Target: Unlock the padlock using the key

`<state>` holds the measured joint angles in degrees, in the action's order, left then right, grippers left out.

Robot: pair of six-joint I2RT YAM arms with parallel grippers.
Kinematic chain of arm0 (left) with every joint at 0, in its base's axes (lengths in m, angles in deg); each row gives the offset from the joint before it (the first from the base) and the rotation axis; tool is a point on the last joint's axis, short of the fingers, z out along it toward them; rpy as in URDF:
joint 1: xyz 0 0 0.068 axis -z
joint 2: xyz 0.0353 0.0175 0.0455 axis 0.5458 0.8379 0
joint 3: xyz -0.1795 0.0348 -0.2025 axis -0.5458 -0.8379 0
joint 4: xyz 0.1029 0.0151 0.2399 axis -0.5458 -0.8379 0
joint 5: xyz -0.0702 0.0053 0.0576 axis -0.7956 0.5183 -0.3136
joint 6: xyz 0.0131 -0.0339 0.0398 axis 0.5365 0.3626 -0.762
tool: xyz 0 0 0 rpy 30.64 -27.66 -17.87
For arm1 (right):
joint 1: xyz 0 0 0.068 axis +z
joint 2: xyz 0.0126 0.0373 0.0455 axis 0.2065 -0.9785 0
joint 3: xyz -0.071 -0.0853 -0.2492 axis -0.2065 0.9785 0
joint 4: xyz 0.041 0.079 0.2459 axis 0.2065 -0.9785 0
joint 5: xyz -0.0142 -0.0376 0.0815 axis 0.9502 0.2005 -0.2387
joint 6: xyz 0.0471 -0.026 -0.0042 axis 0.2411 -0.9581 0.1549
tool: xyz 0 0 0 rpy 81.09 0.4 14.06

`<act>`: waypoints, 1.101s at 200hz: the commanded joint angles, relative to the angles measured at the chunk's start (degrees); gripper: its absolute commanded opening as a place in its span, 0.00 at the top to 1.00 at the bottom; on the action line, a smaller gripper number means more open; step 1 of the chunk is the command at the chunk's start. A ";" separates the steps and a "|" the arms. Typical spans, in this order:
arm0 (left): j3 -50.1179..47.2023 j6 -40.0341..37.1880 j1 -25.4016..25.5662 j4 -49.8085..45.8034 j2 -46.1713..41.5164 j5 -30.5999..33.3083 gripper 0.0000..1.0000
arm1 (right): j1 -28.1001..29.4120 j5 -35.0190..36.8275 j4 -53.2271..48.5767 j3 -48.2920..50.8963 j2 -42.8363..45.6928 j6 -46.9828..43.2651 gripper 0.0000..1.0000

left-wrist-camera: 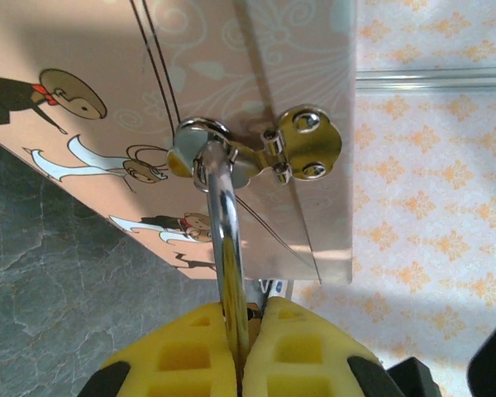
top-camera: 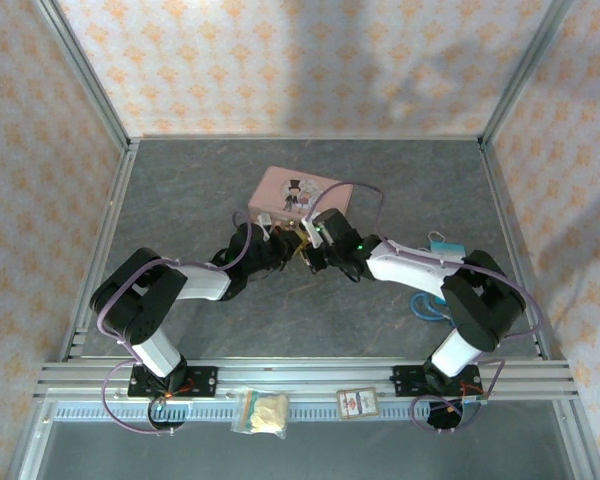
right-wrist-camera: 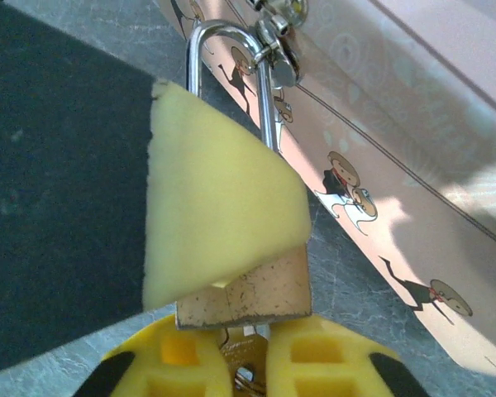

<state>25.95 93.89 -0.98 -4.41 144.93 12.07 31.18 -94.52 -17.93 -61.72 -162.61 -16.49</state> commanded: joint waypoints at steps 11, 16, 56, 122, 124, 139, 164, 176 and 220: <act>-0.74 -0.95 0.51 5.13 -3.35 -2.91 1.00 | -1.69 0.80 2.85 -1.67 1.74 3.37 1.00; -1.13 -1.43 0.47 5.36 -3.29 -3.03 1.00 | -2.26 -0.39 2.54 -2.15 1.68 4.11 1.00; -4.59 -10.55 0.59 12.81 -2.02 -5.35 1.00 | -10.03 -21.34 0.51 -5.60 -0.31 11.95 1.00; -10.89 -17.29 0.69 36.06 3.41 -7.87 1.00 | -16.65 -40.16 4.67 -6.23 -2.78 20.77 1.00; -11.13 -17.16 0.75 36.72 3.52 -7.83 1.00 | -16.73 -40.49 4.94 -6.18 -2.83 21.07 1.00; -12.34 -16.53 0.71 41.45 4.81 -7.49 1.00 | -17.23 -41.60 6.49 -5.44 -2.91 22.60 1.00; -13.33 -14.95 0.77 47.46 6.55 -6.96 1.00 | -17.34 -41.42 6.59 -5.25 -2.85 22.97 1.00; -13.26 -14.57 0.77 48.20 7.02 -6.66 1.00 | -17.31 -41.02 6.55 -5.20 -2.61 23.02 1.00; -12.73 -14.31 0.77 45.67 6.29 -3.48 1.00 | -17.42 -38.83 5.69 -4.99 -0.83 22.28 0.95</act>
<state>14.35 81.46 -1.25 35.28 151.86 12.10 18.13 -138.27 -19.09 -65.50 -165.93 2.94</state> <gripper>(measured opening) 0.049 0.051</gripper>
